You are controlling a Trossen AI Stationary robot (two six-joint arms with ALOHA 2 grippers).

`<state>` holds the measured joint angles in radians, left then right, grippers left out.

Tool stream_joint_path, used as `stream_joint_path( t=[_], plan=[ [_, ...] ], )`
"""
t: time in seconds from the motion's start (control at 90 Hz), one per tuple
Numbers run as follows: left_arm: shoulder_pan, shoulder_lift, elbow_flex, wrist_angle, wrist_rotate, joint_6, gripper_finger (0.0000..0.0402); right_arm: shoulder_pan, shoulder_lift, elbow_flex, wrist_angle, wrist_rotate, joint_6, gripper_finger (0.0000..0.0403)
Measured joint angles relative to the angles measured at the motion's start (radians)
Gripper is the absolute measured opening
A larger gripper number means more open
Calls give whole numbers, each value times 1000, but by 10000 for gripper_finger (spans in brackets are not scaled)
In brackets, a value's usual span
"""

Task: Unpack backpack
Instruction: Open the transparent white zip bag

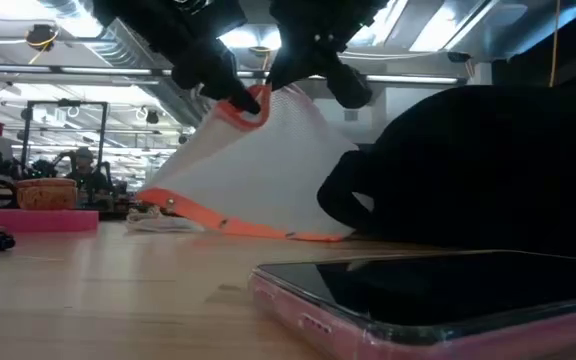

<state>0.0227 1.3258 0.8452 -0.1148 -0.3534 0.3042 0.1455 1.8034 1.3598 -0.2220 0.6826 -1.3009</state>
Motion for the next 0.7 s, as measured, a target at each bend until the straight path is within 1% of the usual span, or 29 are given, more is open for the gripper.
stream_joint_path(
  t=[0.089,0.178,0.267,0.333,0.411,0.556,0.611,0.7],
  plan=[
    [-1,0,0,-13,-4,1,0,19,0,1,-17,-25,19,24],
    [-1,0,0,-15,-32,13,0,56,0,1,-15,-29,20,40],
    [5,-6,-1,-23,-57,18,0,84,0,1,-14,17,50,47],
    [19,-20,-1,-24,-56,13,0,88,-1,2,-39,44,98,48],
    [34,-44,-1,-22,-53,10,0,90,-2,2,-91,44,169,48],
    [53,-100,0,4,-56,48,0,79,-2,2,-182,38,354,49],
    [64,-126,14,1,-71,78,0,60,-6,2,-182,13,442,49],
    [84,-163,48,3,-116,129,0,3,-32,1,-164,-126,592,49]
  ],
)
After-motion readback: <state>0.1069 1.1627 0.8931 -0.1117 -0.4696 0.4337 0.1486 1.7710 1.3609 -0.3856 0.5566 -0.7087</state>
